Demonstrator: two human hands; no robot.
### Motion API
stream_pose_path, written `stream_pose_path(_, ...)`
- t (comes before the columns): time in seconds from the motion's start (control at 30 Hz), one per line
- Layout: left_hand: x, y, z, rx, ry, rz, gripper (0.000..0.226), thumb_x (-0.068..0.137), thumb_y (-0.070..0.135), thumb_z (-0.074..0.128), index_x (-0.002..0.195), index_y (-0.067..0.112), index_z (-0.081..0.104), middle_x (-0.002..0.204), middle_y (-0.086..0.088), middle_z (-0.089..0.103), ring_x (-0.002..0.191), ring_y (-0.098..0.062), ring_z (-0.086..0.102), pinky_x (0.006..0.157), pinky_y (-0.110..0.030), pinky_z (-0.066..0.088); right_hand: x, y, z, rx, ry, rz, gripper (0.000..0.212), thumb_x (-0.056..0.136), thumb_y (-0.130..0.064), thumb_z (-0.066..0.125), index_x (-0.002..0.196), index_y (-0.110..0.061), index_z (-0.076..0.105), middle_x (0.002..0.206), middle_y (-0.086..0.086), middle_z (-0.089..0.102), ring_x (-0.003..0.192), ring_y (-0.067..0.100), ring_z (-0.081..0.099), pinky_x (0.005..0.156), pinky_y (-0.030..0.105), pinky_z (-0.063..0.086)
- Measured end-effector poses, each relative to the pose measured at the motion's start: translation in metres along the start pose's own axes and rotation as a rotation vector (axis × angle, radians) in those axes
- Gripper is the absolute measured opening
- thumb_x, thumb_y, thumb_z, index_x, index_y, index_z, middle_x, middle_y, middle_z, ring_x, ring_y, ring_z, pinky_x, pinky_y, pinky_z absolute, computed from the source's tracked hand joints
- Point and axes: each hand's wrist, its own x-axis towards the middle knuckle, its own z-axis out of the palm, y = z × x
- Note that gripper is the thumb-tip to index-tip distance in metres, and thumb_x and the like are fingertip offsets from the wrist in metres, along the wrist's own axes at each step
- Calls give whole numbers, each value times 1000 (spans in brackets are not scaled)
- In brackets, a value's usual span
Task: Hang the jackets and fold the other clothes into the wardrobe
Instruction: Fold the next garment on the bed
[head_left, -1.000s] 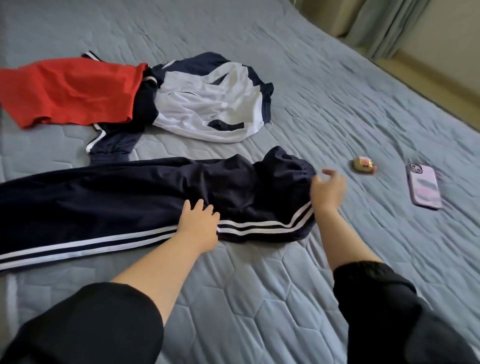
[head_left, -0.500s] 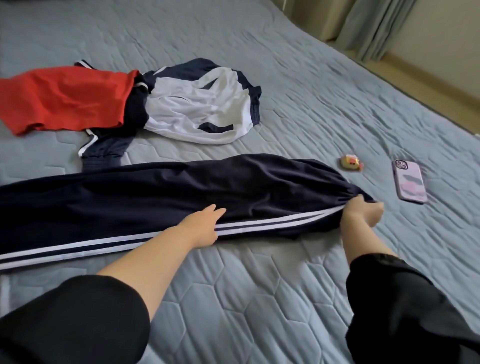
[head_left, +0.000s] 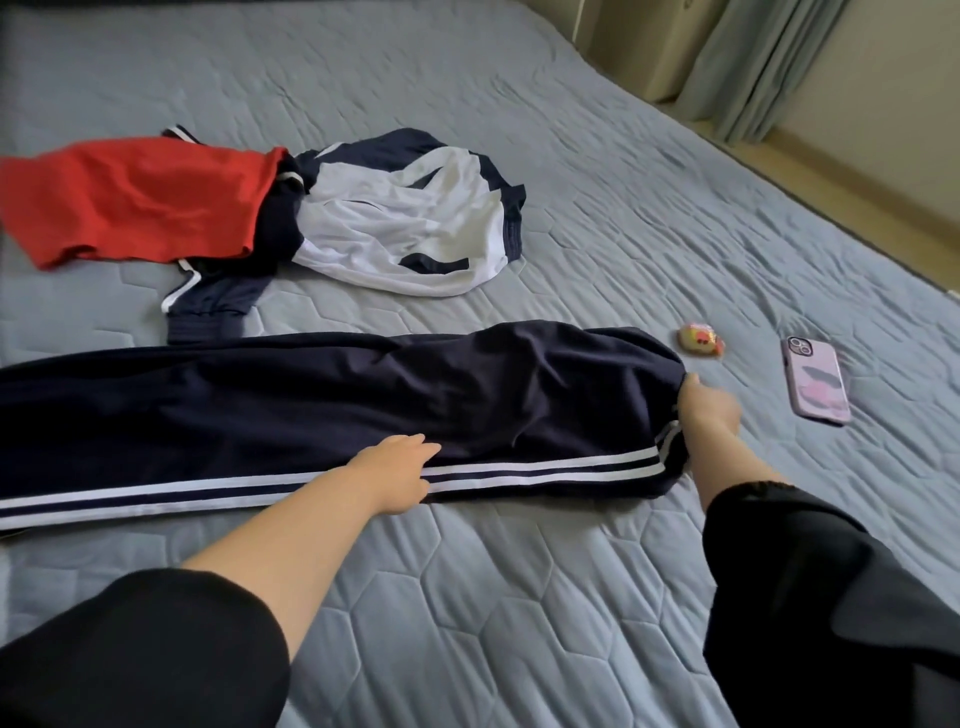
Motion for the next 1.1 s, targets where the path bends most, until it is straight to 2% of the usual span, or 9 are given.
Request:
stream_pose_path(0.17, 6, -4, 0, 37, 5, -36, 61, 95, 27, 47, 150, 22, 23, 157, 2, 20, 144, -20, 16, 112, -41, 28, 3, 2, 3, 160, -354, 79, 27, 89, -37, 51, 100, -13, 52, 89, 6, 55, 87, 23, 54, 75, 34, 43)
stream_pose_path(0.27, 6, 0, 8, 310, 162, -60, 45, 88, 20, 54, 132, 21, 40, 132, 2, 42, 123, -21, 40, 85, -34, 42, -7, -4, 0, 202, -311, 22, 34, 80, -30, 67, 98, -3, 57, 78, 11, 61, 70, 25, 61, 59, 31, 49)
stream_pose_path(0.33, 9, 1, 8, 345, 307, -95, 28, 88, 13, 51, 115, 18, 50, 116, 0, 51, 108, -21, 50, 72, -31, 41, -22, -18, -2, 412, -465, -20, 26, 84, -28, 69, 95, -4, 65, 76, 10, 66, 65, 24, 64, 51, 29, 51)
stream_pose_path(0.47, 7, -13, -13, 134, 528, -228, 16, 89, 14, 44, 99, 15, 56, 105, -7, 65, 95, -32, 61, 65, -31, 35, -39, -47, -7, 807, -819, -42, 43, 99, -31, 48, 80, -9, 79, 93, 9, 75, 86, 21, 72, 62, 31, 58)
stream_pose_path(0.6, -1, -40, -30, -100, 680, -433, 10, 90, 12, 41, 92, 14, 50, 101, -15, 65, 92, -37, 59, 65, -34, 35, -47, -53, -6, 867, -836, -21, 41, 100, -29, 46, 93, -1, 75, 95, 14, 73, 89, 25, 71, 71, 34, 58)
stream_pose_path(0.73, -6, -49, -27, -181, 655, -514, 9, 92, 11, 37, 88, 14, 44, 100, -15, 63, 86, -34, 54, 65, -35, 36, -40, -32, 10, 666, -716, 56, 37, 99, -19, 50, 130, 1, 51, 102, 13, 64, 88, 24, 62, 83, 34, 50)
stream_pose_path(0.87, -7, -46, -21, -190, 588, -502, 9, 93, 12, 37, 87, 13, 45, 99, -13, 62, 86, -32, 53, 66, -34, 38, -46, -4, 20, 601, -762, 94, 39, 96, -25, 54, 128, -2, 56, 109, 12, 66, 91, 24, 65, 91, 37, 51)
stream_pose_path(1.03, -8, -51, -21, -173, 489, -448, 10, 88, 15, 41, 80, 17, 46, 96, -6, 61, 81, -26, 48, 65, -31, 37, -53, 17, 23, 803, -943, 233, 41, 85, -36, 59, 115, -11, 65, 110, 11, 71, 99, 29, 69, 75, 42, 58)
stream_pose_path(1.1, -9, -54, -21, -169, 458, -423, 12, 88, 15, 41, 76, 18, 44, 96, -6, 60, 80, -26, 48, 64, -31, 37, -55, 17, 27, 830, -940, 278, 46, 83, -37, 60, 121, -11, 63, 119, 11, 67, 108, 29, 64, 84, 43, 55)
